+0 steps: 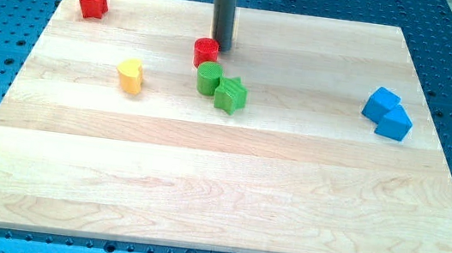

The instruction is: Move the yellow heart towards the top right corner of the board

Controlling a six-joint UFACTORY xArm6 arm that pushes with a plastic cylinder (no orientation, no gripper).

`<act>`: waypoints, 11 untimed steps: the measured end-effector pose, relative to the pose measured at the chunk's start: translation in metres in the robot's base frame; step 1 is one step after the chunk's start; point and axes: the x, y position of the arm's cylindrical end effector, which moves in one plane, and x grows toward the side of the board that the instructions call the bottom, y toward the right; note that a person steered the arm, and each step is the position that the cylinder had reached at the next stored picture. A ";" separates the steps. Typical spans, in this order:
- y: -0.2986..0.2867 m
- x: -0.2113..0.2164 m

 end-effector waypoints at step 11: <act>0.111 0.009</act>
